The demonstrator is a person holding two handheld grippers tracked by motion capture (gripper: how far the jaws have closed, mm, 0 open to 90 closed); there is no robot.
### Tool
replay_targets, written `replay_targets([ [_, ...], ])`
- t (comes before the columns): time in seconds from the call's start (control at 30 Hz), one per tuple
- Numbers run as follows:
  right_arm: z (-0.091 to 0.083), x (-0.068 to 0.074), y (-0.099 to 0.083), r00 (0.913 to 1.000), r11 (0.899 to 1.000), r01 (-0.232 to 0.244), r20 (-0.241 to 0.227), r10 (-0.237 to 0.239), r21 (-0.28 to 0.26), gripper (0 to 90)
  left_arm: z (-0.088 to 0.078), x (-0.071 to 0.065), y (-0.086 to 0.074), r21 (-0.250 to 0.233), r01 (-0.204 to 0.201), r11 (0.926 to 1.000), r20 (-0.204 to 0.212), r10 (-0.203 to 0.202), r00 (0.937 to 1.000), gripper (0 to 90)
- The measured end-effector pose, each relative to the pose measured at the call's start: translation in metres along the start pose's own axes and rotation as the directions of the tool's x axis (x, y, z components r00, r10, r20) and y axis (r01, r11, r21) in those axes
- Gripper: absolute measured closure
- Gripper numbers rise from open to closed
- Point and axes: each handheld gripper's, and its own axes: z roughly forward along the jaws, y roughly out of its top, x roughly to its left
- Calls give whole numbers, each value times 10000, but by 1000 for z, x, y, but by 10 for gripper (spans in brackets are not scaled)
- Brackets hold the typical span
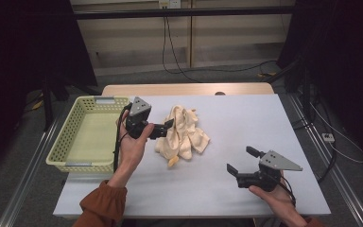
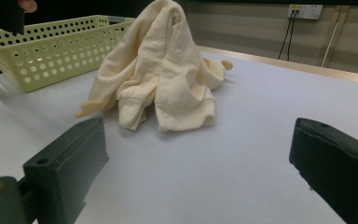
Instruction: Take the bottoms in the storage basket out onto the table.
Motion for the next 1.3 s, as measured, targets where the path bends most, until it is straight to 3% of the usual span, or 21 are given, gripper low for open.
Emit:
replay_targets([
  [0.13, 0, 0, 0, 10000, 10000, 20, -3, -20, 2, 40, -6, 0, 1, -273, -209, 9994, 32, 210, 9998, 45],
  [0.2, 0, 0, 0, 10000, 10000, -3, -4, 3, -6, 39, -9, 0, 2, -175, -307, 9994, 207, 311, 9993, 44],
  [0.37, 0, 0, 0, 10000, 10000, 42, -3, -42, 3, 40, -16, -3, 1, 21, -530, 9986, 92, 530, 9986, 44],
  [0.57, 0, 0, 0, 10000, 10000, 30, 6, -30, 7, 40, -23, 1, -5, 219, -46, 9998, 522, 34, 9986, 47],
  [0.87, 0, 0, 0, 10000, 10000, 38, 26, -38, 5, 41, -40, 4, -10, 264, -455, 9986, 254, 448, 9987, 50],
  [1.3, 0, 0, 0, 10000, 10000, 54, 56, -54, 13, 40, -62, 17, -23, 1, -301, 9995, -116, 301, 9995, 55],
])
